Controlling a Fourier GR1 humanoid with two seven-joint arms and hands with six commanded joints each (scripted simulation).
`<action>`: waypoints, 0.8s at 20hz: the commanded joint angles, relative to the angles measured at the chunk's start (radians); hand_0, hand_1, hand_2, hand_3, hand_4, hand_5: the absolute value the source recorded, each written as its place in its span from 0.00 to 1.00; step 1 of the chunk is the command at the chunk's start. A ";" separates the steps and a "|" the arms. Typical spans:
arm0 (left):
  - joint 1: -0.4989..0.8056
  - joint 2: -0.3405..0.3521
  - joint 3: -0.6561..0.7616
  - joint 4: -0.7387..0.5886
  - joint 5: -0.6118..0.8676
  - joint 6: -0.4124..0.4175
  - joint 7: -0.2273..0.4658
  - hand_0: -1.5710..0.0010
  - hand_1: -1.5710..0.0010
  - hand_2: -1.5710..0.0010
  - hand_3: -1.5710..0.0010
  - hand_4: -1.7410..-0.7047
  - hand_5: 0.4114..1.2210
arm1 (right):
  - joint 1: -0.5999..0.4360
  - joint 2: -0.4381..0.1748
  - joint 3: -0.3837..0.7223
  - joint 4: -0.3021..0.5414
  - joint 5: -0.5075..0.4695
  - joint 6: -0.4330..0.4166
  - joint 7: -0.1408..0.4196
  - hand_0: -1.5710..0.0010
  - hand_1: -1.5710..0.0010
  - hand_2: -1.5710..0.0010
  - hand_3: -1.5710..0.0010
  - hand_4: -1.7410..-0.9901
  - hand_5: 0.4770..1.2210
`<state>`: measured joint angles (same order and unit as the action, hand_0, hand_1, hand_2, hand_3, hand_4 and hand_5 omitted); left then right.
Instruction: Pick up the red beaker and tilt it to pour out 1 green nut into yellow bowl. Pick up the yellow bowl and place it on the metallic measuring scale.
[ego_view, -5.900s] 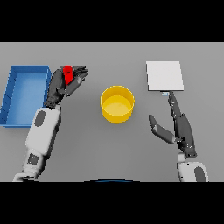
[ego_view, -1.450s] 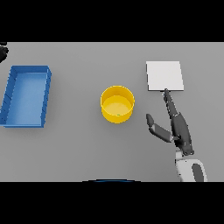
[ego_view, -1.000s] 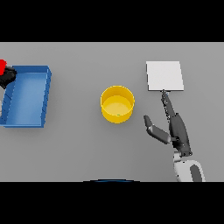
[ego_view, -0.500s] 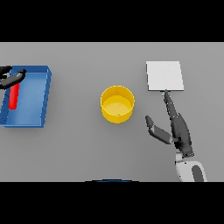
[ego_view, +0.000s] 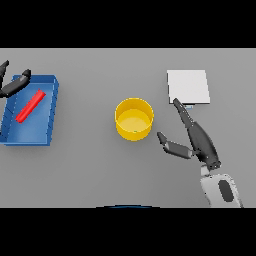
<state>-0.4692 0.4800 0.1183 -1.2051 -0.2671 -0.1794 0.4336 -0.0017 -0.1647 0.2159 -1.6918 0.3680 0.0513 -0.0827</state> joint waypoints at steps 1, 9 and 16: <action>0.007 -0.003 -0.001 -0.005 0.005 -0.004 -0.010 0.99 0.99 0.99 0.99 0.91 0.31 | -0.027 -0.039 0.016 -0.002 0.043 0.021 0.027 1.00 1.00 1.00 1.00 0.85 0.25; 0.024 -0.015 0.002 -0.030 0.014 -0.004 0.012 1.00 1.00 1.00 1.00 0.90 0.34 | -0.302 -0.212 0.208 0.103 0.332 0.177 0.008 1.00 1.00 1.00 1.00 0.78 0.21; 0.020 -0.006 0.004 -0.024 0.018 -0.023 0.012 1.00 1.00 1.00 1.00 0.90 0.35 | -0.478 -0.225 0.347 0.282 0.451 0.256 -0.091 1.00 1.00 1.00 1.00 0.78 0.22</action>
<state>-0.4498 0.4746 0.1225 -1.2291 -0.2493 -0.2023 0.4482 -0.4798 -0.3895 0.5623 -1.4102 0.8186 0.3066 -0.1717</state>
